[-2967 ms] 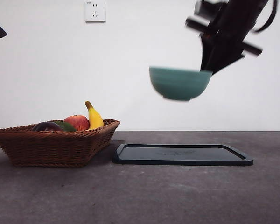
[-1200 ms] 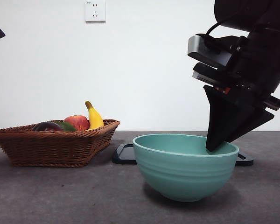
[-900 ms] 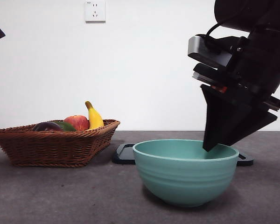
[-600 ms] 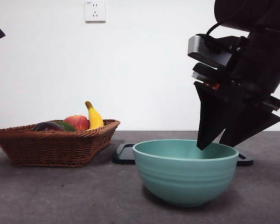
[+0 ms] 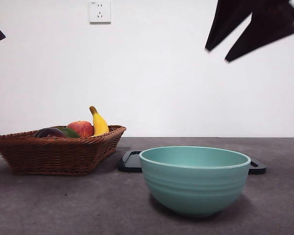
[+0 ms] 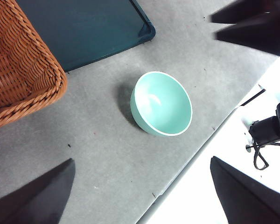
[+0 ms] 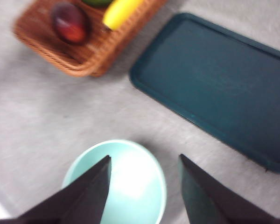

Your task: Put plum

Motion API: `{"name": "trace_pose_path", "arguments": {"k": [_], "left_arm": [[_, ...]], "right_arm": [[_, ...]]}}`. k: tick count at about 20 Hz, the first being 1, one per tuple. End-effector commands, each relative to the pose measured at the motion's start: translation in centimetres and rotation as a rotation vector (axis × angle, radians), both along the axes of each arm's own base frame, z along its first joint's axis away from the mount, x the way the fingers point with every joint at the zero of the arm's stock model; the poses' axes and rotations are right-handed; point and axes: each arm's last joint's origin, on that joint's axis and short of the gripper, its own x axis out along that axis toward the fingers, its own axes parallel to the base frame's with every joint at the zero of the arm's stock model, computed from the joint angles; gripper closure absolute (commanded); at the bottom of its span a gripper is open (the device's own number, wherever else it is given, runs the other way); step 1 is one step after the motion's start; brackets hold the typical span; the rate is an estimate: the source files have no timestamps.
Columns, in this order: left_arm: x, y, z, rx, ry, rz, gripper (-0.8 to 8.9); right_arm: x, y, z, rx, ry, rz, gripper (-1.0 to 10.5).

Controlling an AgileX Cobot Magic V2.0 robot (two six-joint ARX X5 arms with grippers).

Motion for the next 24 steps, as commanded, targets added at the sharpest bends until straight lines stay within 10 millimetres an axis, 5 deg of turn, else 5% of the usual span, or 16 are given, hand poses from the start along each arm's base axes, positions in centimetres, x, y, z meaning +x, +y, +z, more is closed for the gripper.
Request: {"name": "trace_pose_path", "arguments": {"k": [1, 7, 21, 24], "left_arm": [[0.1, -0.1, 0.6, -0.009, -0.016, -0.005, 3.49], [0.1, -0.1, 0.6, -0.009, -0.015, -0.005, 3.49], [0.1, -0.1, 0.6, -0.008, -0.015, -0.005, 3.55], [0.1, -0.1, 0.6, -0.009, -0.016, -0.006, 6.31]], "right_arm": [[-1.2, -0.4, 1.3, 0.043, -0.004, 0.074, 7.2], [-4.6, -2.2, 1.5, 0.012, 0.082, 0.219, 7.2], [-4.8, -2.3, 1.3, 0.0, 0.102, 0.24, 7.2], [-4.8, -2.3, 1.3, -0.001, 0.102, 0.24, 8.9]]}}
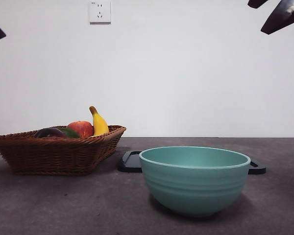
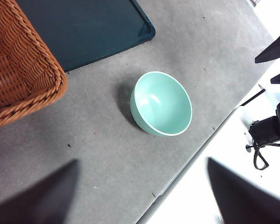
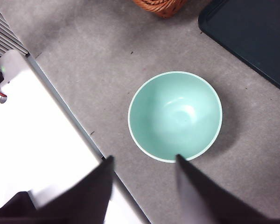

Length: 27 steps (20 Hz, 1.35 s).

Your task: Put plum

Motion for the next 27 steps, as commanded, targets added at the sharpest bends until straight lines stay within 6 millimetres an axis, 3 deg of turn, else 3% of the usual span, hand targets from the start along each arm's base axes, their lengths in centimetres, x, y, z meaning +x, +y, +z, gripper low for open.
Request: {"name": "trace_pose_path", "arguments": {"k": [1, 2, 21, 23, 27], "left_arm": [[0.1, -0.1, 0.6, -0.009, -0.017, -0.006, 7.46], [0.1, -0.1, 0.6, -0.009, -0.016, -0.005, 8.07], [0.1, -0.1, 0.7, -0.007, -0.033, -0.007, 8.05], [-0.4, 0.3, 1.3, 0.036, -0.17, -0.033, 8.05], [-1.8, 1.6, 4.4, 0.051, -0.659, 0.032, 8.05]], "right_arm": [[0.1, 0.2, 0.3, 0.003, -0.017, 0.018, 9.4], [0.1, 0.2, 0.3, 0.003, -0.017, 0.018, 9.4], [0.1, 0.2, 0.4, 0.006, -0.017, 0.019, 9.4], [0.1, 0.2, 0.4, 0.006, -0.017, 0.019, 9.4], [0.1, 0.2, 0.4, 0.006, -0.017, 0.019, 9.4]]}}
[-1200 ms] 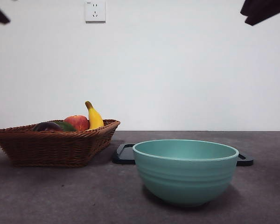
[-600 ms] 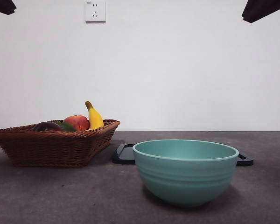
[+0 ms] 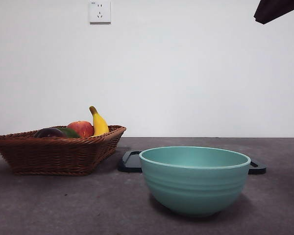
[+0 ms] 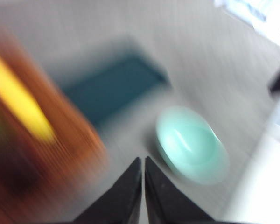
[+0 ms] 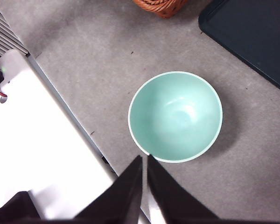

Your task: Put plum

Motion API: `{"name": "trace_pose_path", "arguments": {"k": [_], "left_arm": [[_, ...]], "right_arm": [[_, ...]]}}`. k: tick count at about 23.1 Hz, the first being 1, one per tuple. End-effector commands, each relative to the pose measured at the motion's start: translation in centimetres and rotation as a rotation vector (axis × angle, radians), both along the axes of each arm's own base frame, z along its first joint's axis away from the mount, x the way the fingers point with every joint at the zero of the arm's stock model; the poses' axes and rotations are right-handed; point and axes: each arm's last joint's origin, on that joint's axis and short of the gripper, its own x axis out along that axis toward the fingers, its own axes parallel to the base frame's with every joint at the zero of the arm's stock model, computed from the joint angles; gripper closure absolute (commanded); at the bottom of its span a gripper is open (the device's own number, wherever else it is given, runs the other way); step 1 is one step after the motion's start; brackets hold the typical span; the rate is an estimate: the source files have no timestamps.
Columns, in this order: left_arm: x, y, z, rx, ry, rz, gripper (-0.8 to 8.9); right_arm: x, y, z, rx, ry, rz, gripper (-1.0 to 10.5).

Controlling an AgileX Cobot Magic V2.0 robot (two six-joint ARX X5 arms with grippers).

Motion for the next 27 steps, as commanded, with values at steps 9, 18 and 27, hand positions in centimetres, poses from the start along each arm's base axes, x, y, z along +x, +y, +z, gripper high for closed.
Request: {"name": "trace_pose_path", "arguments": {"k": [9, 18, 27], "left_arm": [[-3.4, 3.6, -5.0, 0.094, -0.602, 0.702, 8.05], [-4.0, 4.0, -13.3, 0.106, -0.517, 0.824, 8.05], [-4.1, 4.0, -17.4, 0.076, -0.461, 0.838, 8.05]], "right_arm": [[0.1, 0.2, 0.4, 0.006, -0.018, 0.018, 9.4], [0.2, 0.3, 0.5, 0.014, -0.029, 0.018, 9.4], [0.3, 0.4, 0.5, 0.022, -0.042, 0.018, 9.4]]}}
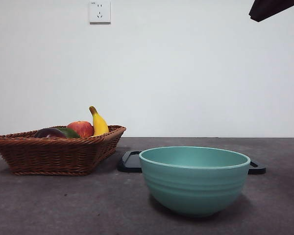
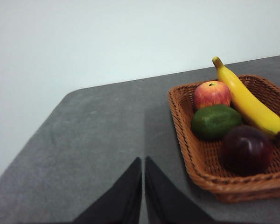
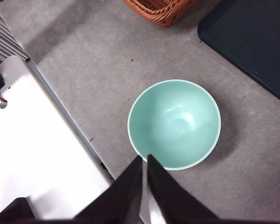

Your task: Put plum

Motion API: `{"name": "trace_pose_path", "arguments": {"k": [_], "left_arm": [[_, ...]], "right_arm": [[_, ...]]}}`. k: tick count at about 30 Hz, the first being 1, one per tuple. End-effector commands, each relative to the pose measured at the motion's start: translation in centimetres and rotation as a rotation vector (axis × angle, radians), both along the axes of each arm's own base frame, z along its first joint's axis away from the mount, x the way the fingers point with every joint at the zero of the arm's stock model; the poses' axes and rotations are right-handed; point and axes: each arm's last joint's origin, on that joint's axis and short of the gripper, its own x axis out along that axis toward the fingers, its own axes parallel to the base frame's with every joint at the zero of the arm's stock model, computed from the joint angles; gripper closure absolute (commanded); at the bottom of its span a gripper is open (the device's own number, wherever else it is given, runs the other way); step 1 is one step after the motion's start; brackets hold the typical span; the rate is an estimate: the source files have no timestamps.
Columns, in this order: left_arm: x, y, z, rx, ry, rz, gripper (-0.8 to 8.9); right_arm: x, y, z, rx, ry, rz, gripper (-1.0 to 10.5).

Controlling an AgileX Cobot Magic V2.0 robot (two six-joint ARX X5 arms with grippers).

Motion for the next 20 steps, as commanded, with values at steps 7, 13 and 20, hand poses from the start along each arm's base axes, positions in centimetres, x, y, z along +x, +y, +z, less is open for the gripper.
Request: {"name": "trace_pose_path", "arguments": {"k": [7, 13, 20], "left_arm": [[0.2, 0.1, -2.4, -0.033, 0.095, 0.012, 8.05], [0.2, 0.1, -3.1, -0.035, 0.142, 0.013, 8.05], [0.2, 0.1, -3.0, -0.035, 0.136, 0.013, 8.05]], "right_arm": [[0.1, 0.2, 0.4, 0.007, -0.02, 0.018, 9.4], [0.1, 0.2, 0.4, 0.007, -0.02, 0.018, 9.4], [0.1, 0.2, 0.4, 0.007, -0.02, 0.018, 9.4]]}}
